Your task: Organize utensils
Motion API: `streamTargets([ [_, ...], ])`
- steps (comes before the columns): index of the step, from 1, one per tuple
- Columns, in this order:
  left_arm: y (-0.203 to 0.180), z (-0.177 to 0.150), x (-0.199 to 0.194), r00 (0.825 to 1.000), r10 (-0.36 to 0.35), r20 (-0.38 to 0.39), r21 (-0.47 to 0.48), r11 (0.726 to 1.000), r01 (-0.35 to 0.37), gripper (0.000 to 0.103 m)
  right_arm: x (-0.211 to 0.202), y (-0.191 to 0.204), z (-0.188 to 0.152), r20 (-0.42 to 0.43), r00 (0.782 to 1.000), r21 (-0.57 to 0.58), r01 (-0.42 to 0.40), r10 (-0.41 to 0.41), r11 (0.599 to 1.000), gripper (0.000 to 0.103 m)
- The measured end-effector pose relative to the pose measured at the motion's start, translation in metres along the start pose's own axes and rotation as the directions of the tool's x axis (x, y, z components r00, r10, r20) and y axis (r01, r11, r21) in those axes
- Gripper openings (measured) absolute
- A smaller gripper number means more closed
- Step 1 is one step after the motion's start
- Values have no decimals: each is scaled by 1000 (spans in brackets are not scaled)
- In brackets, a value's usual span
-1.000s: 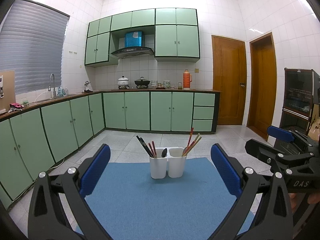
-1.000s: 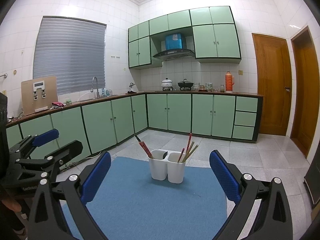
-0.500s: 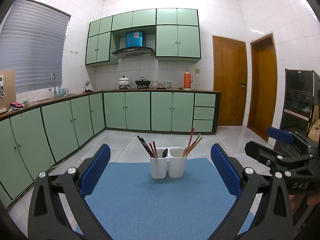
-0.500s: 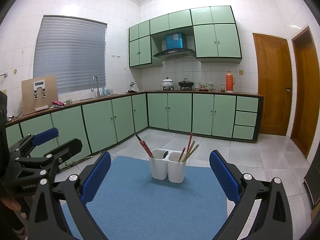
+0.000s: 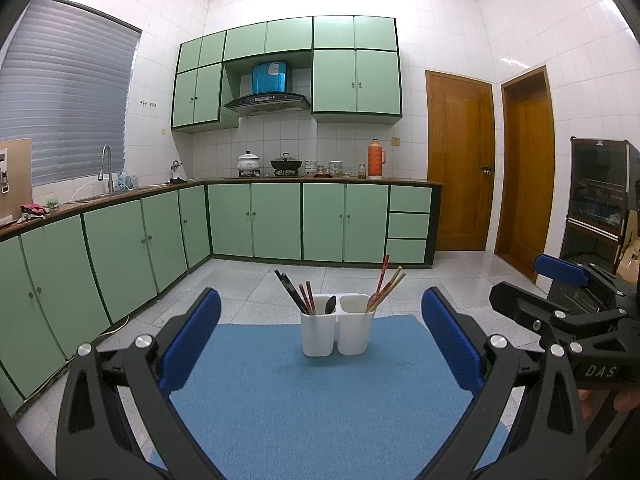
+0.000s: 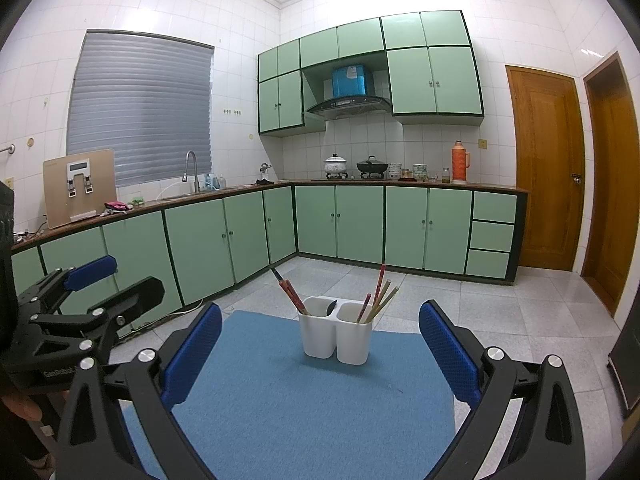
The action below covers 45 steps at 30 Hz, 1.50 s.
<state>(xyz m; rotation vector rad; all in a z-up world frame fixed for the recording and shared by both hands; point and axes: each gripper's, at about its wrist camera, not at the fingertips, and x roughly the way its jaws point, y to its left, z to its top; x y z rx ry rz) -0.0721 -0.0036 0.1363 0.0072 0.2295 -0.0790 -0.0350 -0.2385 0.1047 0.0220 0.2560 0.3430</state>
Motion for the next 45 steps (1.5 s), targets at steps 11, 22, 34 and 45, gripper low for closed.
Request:
streamTargets([
  [11, 0, 0, -1, 1000, 0, -1, -1, 1000, 0, 97, 0, 0, 1, -1, 1000, 0, 1, -1, 1000, 97],
  [22, -1, 0, 0, 1000, 0, -3, 0, 1000, 0, 97, 0, 0, 1, -1, 1000, -1, 1, -1, 1000, 97],
  [34, -1, 0, 0, 1000, -3, -3, -2, 1000, 3, 97, 0, 0, 2, -3, 1000, 0, 1, -1, 1000, 97],
  [45, -3, -3, 4, 1000, 1, -12, -7, 1000, -1, 97, 2, 0, -14, -11, 1000, 1, 0, 0, 1000, 97],
])
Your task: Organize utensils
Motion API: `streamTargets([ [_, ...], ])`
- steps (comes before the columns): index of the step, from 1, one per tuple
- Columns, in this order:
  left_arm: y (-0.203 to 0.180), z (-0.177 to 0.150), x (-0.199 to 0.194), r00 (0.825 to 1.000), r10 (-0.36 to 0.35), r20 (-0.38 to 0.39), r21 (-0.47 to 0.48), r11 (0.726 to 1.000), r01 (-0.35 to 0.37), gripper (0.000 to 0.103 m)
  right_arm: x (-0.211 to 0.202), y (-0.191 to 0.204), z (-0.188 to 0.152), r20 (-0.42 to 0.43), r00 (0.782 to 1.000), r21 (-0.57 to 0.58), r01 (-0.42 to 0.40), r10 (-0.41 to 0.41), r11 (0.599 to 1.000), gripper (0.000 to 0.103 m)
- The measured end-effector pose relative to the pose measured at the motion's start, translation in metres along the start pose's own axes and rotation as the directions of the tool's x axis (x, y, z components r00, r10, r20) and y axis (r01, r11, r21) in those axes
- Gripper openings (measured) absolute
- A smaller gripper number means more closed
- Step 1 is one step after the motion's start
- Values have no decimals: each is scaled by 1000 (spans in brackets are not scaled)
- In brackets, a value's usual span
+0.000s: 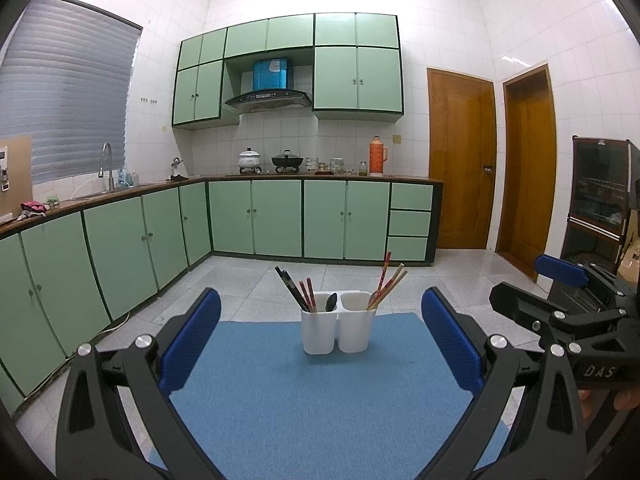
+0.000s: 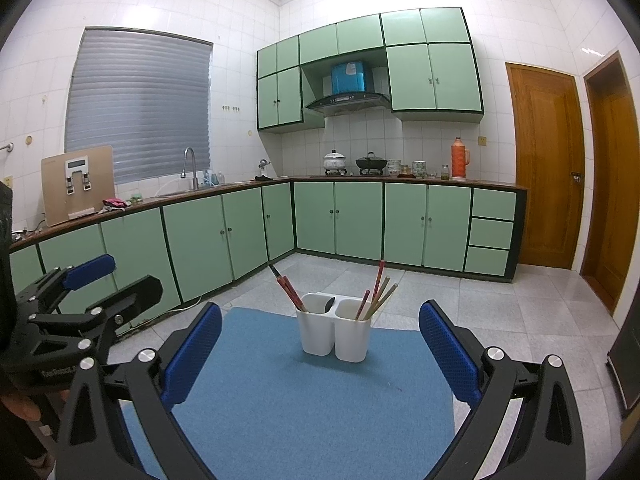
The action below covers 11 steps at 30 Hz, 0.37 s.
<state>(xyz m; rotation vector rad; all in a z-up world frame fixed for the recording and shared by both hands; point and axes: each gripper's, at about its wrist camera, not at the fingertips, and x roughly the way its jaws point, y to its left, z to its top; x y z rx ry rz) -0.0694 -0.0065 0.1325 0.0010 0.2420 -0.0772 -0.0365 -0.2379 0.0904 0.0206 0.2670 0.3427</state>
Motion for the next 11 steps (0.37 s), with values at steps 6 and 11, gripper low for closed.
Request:
streamTargets([
  [6, -1, 1, 2, 1000, 0, -3, -1, 1000, 0, 97, 2, -1, 0, -1, 1000, 0, 1, -1, 1000, 97],
  [11, -2, 1, 2, 1000, 1, -4, -1, 1000, -1, 97, 2, -1, -1, -2, 1000, 0, 1, -1, 1000, 97],
])
